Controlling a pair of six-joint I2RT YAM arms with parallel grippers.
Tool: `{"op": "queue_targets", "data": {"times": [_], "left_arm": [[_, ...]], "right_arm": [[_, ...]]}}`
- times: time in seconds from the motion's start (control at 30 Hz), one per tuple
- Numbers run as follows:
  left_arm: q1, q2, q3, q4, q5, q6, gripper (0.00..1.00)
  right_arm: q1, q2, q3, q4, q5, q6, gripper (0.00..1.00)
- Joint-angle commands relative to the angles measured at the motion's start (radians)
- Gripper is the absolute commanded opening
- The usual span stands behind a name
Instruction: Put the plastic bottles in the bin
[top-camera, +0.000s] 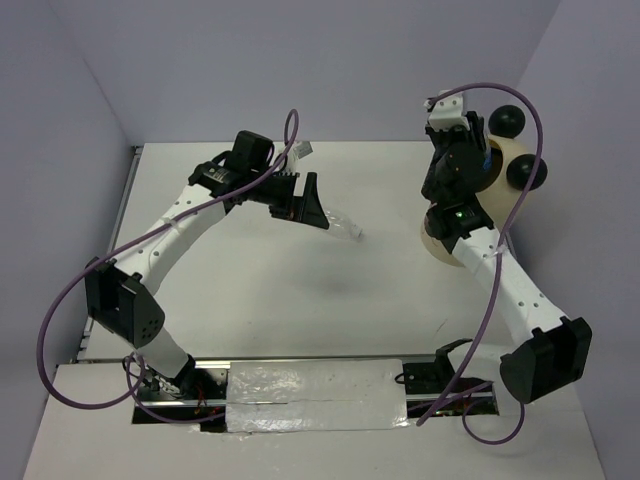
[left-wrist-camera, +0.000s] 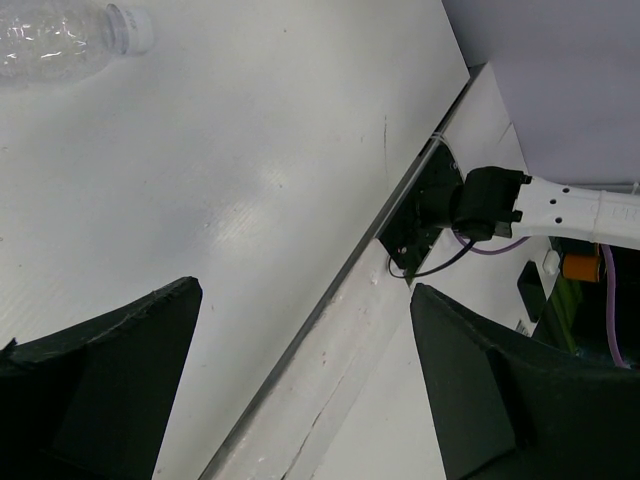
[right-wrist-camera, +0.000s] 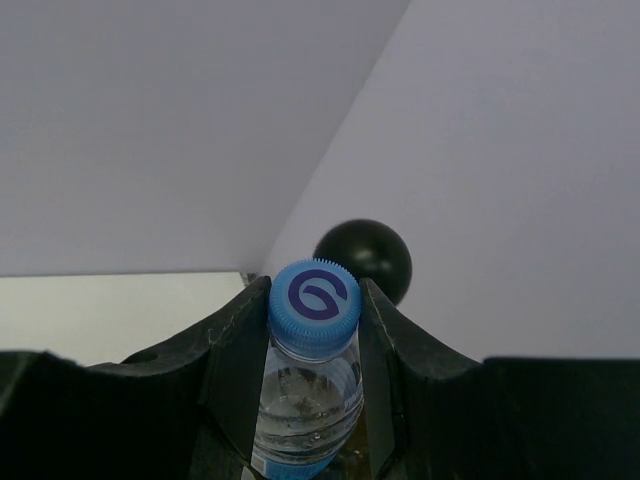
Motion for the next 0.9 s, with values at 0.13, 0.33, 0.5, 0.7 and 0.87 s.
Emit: {"op": "queue_targets", "data": {"times": [0.13, 0.33, 0.5, 0.7, 0.87], "left_arm": [[0.011, -0.013, -0.025, 0.023, 0.026, 0.022, 0.99], [0.014, 0.002, -0.007, 0.008, 0.006, 0.023, 0.99], [0.026, 0.06, 0.056, -0.012, -0.119, -0.044, 0.99], [0.055, 0.171, 0.183, -0.055, -0.32, -0.203, 0.99], [0.042, 0.275, 0.312, -0.104, -0.437, -0.363, 0.99]], "right_arm": [[-0.044, -0.024, -0.146, 0.212, 0.09, -0.064, 0.72], [-0.044, -0.042, -0.065, 0.068, 0.09, 0.086, 1.0], [-0.044, -0.084, 0.135, -0.224, -0.042, 0.313, 1.0], [-0.045, -0.059, 0.421, -0.626, -0.278, 0.583, 1.0], [-0.045, -0.021, 0.557, -0.888, -0.379, 0.741, 1.0]]}}
